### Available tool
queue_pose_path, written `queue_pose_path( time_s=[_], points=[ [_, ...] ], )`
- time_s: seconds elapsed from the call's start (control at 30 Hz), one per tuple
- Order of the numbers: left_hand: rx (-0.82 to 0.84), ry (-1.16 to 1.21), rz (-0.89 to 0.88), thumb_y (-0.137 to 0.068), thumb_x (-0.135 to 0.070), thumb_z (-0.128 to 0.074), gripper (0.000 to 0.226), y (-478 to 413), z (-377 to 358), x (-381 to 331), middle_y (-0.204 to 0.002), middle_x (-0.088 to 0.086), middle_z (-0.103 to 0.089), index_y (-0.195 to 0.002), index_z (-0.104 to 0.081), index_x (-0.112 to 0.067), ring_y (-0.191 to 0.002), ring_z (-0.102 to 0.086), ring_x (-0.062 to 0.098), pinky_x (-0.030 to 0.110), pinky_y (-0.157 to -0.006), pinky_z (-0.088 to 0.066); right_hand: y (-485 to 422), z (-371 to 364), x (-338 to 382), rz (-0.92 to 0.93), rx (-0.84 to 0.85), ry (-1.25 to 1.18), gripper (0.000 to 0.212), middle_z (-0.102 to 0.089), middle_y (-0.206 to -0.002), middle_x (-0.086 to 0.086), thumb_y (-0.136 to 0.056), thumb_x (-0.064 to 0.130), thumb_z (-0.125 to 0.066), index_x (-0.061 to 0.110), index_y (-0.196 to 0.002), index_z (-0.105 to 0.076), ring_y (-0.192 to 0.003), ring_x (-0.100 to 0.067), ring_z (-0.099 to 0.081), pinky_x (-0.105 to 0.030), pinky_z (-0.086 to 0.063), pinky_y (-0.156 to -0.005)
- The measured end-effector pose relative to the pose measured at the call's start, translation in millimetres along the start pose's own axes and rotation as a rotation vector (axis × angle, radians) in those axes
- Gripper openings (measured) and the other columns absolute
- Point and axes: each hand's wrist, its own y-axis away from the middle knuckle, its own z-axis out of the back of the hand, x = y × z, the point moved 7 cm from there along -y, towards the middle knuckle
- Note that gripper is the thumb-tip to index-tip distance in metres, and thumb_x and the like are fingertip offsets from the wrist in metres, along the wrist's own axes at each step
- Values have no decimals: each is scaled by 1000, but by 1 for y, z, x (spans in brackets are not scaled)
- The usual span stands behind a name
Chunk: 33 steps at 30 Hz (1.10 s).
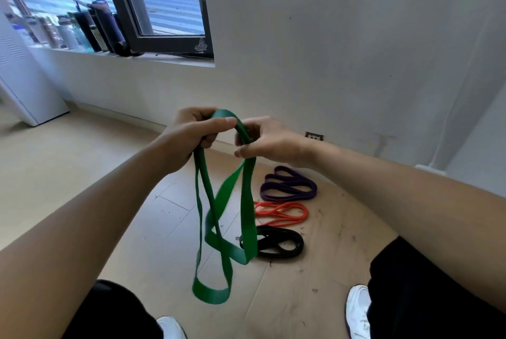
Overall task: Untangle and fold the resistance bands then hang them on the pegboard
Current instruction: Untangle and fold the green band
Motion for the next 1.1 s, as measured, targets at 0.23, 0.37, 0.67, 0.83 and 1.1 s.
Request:
queue_pose_path(
  time_s=[0.23,0.37,0.67,0.83,1.1],
  points=[
    [-215,39,-37,-66,-43,-88,60,7,37,2,-59,-7,-42,-100,-71,3,-52,-35,8,16,-50,-32,0,14,-36,-167,30,175,11,-65,-90,-9,-87,5,-70,11,-96,-67,-80,-19,-66,-26,-55,-70],
    [-216,57,3,-62,-54,-90,55,11,55,14,-59,-6,-43,-90,-76,-9,-55,-38,11,19,-54,-36,10,34,-39,-211,62,54,10,-64,-85,-7,-89,2,-69,4,-98,-68,-75,-14,-65,-23,-53,-66],
    [143,-214,173,-56,-55,-93,79,17,29,32,-81,10,-59,-107,-70,1,-70,-57,19,28,-68,-51,30,58,-20,-177,65,-135,9,-64,-77,-1,-91,7,-70,7,-99,-71,-69,-12,-59,-24,-53,-67],
    [228,-237,122,-62,-50,-89,68,10,-12,10,-75,-2,-61,-105,-67,-2,-68,-58,14,22,-66,-53,26,33,-2,-85,34,-154,12,-63,-83,-10,-88,7,-75,3,-99,-72,-72,-20,-57,-27,-50,-65],
    [58,-113,43,-79,-26,-83,13,7,-15,-7,-64,-4,-49,-79,-73,-18,-56,-41,10,23,-56,-36,21,10,-2,-83,155,-145,34,-66,-98,-10,-86,3,-76,5,-114,-57,-93,-26,-68,-40,-58,-90]
  ],
)
